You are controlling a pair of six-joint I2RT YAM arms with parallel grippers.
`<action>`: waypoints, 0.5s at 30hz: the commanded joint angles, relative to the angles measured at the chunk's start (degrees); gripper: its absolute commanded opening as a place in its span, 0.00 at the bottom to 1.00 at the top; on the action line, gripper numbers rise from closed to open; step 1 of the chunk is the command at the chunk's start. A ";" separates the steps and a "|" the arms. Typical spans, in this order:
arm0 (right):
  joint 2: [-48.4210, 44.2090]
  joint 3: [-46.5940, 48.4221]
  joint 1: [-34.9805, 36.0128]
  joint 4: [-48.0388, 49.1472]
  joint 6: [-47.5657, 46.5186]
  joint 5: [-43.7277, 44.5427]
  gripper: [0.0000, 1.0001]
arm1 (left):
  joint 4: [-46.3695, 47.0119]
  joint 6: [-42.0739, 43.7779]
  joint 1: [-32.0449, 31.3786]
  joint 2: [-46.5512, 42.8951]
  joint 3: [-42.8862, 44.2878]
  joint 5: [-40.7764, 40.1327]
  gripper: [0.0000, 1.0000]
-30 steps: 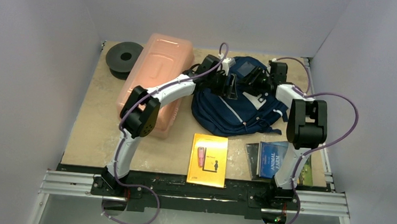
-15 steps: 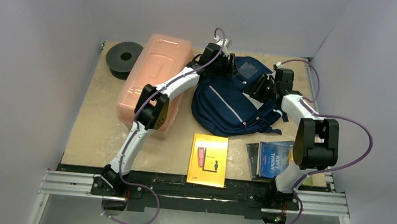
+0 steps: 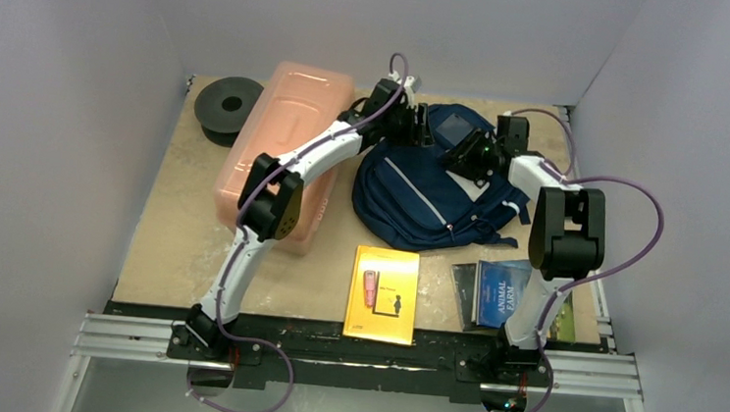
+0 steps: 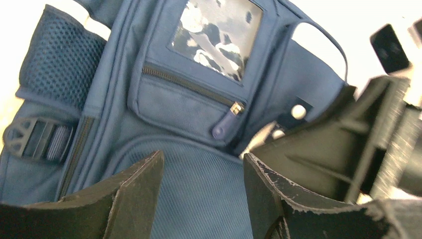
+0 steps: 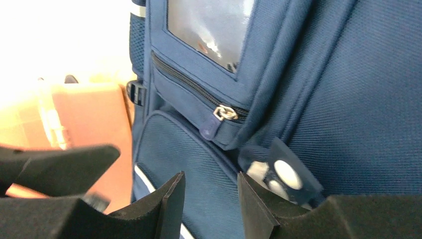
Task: Pack the student bag
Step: Unzip the student bag at the center of the board.
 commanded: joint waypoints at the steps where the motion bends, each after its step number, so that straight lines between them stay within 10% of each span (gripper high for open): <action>1: 0.31 9.01 1.95 -5.38 2.81 3.56 0.46 | -8.59 -1.95 0.99 -10.23 -3.35 5.41 0.59; 15: 6.45 25.44 8.28 -29.86 18.76 30.35 0.42 | -17.29 -2.23 0.49 -17.40 -17.37 6.98 0.60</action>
